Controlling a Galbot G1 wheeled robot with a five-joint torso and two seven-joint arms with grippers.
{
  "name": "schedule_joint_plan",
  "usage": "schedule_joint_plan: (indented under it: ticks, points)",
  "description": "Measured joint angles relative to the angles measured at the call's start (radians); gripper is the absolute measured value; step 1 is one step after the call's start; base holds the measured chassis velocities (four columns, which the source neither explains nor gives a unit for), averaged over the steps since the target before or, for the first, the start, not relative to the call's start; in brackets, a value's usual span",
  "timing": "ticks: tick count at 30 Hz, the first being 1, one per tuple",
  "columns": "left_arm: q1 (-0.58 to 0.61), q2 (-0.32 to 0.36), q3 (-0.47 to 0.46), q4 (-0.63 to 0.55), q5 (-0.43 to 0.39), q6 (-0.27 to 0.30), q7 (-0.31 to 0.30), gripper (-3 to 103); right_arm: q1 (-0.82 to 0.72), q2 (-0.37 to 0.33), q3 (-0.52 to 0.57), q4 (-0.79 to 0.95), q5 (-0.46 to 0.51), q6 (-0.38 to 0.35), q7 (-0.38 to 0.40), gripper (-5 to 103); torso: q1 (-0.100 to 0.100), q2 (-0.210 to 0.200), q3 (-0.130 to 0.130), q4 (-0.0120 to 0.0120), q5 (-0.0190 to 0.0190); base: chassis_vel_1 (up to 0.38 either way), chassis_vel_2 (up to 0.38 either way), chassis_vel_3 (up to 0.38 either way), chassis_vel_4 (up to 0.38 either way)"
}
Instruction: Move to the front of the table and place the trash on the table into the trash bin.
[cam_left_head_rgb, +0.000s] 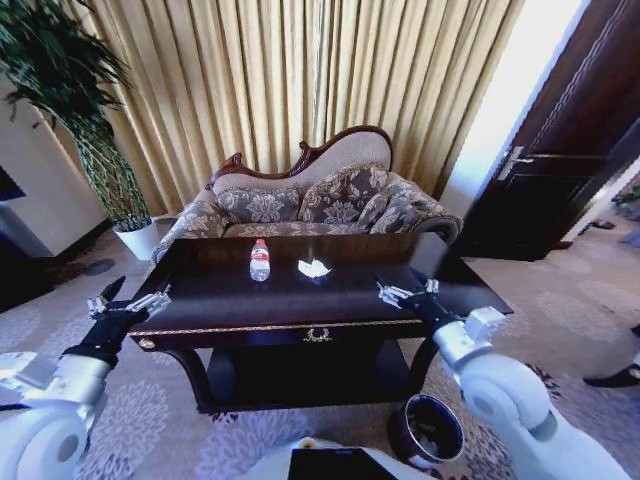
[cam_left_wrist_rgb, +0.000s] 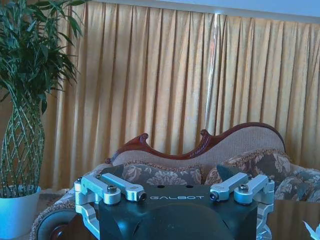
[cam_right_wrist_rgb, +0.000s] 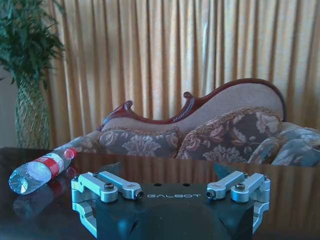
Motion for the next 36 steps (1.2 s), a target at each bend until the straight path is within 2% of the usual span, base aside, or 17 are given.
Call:
schedule_joint_plan:
  ticks: [6, 8, 11, 13, 19, 23, 36]
  points:
    - [0.001, -0.010, 0.001, 0.000, 0.001, 0.000, -0.001, 100, 0.106, -0.075, -0.028, -0.027, 0.115, -0.067, 0.018, 100, 0.000, 0.000, 0.000, 0.0000, -0.0001, 0.000, 0.000, 0.000, 0.000]
    - [0.001, -0.016, 0.002, 0.000, 0.007, 0.000, -0.001, 100, 0.206, -0.110, -0.087, -0.047, 0.224, -0.132, 0.077, 100, 0.000, 0.000, 0.000, 0.0000, 0.0000, 0.000, 0.000, 0.000, 0.000]
    - [0.001, -0.017, 0.003, 0.000, 0.016, 0.000, -0.001, 100, 0.246, -0.119, -0.121, -0.056, 0.266, -0.150, 0.105, 100, 0.000, 0.000, 0.000, 0.0000, 0.0002, 0.000, 0.000, 0.000, 0.000]
    - [0.001, -0.020, 0.008, 0.000, 0.025, 0.000, -0.003, 100, 0.316, -0.129, -0.183, -0.087, 0.293, -0.171, 0.126, 100, 0.000, 0.000, 0.000, -0.0001, -0.0001, 0.000, 0.000, 0.000, 0.000]
    - [0.000, -0.023, 0.034, 0.000, 0.041, 0.005, -0.037, 100, 0.459, -0.117, -0.301, -0.165, 0.293, -0.193, 0.163, 100, 0.000, 0.000, 0.000, 0.0001, -0.0003, 0.000, 0.000, 0.000, 0.000]
    - [-0.001, -0.023, 0.042, 0.000, 0.048, 0.014, -0.055, 100, 0.586, -0.078, -0.421, -0.236, 0.277, -0.211, 0.208, 100, 0.000, 0.000, 0.000, 0.0001, -0.0001, 0.000, 0.000, 0.000, 0.000]
    - [0.008, -0.014, 0.062, 0.000, 0.063, 0.034, -0.088, 100, 0.749, 0.040, -0.669, -0.304, 0.228, -0.250, 0.283, 100, 0.000, 0.000, 0.000, -0.0001, -0.0002, 0.000, 0.000, 0.000, 0.000]
